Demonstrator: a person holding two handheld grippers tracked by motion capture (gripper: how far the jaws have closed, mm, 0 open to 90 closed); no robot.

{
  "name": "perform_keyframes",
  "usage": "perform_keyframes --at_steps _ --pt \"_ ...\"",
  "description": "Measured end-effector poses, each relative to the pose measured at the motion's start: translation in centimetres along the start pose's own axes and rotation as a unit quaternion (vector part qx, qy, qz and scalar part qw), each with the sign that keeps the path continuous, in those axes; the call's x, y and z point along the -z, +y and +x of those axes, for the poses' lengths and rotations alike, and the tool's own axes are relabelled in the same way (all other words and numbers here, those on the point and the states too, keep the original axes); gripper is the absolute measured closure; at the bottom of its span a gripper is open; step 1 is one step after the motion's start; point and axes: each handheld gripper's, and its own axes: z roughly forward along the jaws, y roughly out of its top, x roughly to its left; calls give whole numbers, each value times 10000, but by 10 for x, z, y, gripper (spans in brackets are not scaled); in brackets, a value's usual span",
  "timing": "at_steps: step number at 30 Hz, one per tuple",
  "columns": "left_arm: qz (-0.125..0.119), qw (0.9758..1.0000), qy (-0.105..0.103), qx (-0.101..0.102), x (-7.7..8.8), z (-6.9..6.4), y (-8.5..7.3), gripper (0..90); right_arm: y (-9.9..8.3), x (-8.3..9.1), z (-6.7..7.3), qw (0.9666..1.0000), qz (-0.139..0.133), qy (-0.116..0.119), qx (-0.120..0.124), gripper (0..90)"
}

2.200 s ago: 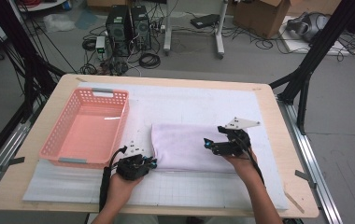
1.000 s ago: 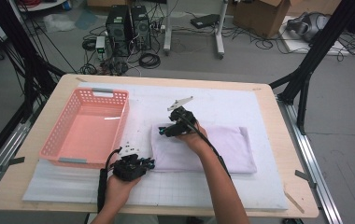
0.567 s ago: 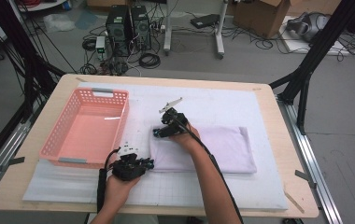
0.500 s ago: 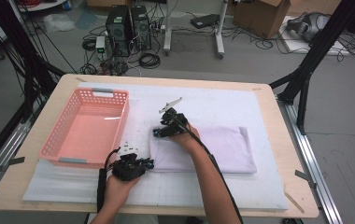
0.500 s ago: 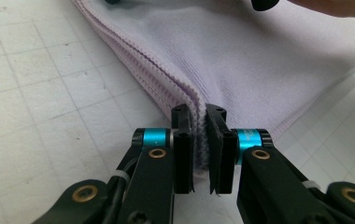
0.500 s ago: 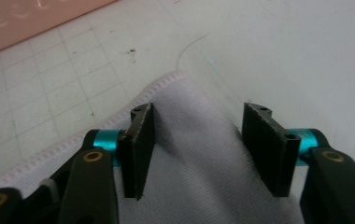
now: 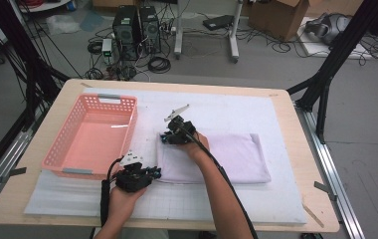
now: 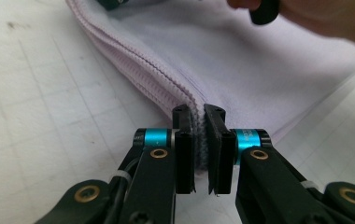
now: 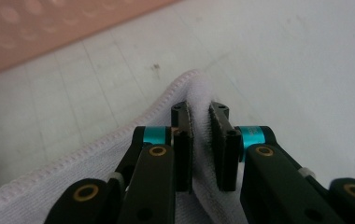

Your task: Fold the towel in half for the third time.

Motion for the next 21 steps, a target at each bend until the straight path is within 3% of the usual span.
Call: perform_keyframes --at_steps 4,10,21 --pt "-214 9997 -105 64 6 -2 7 830 3 9 0 9996 -297 -2 9 807" --pt "-448 9985 -317 36 5 -13 24 830 2 38 -8 9969 -780 22 -128 808" --pt "-414 9965 -636 -352 -22 -48 57 830 -13 87 -29 9928 -1154 -236 -235 808"
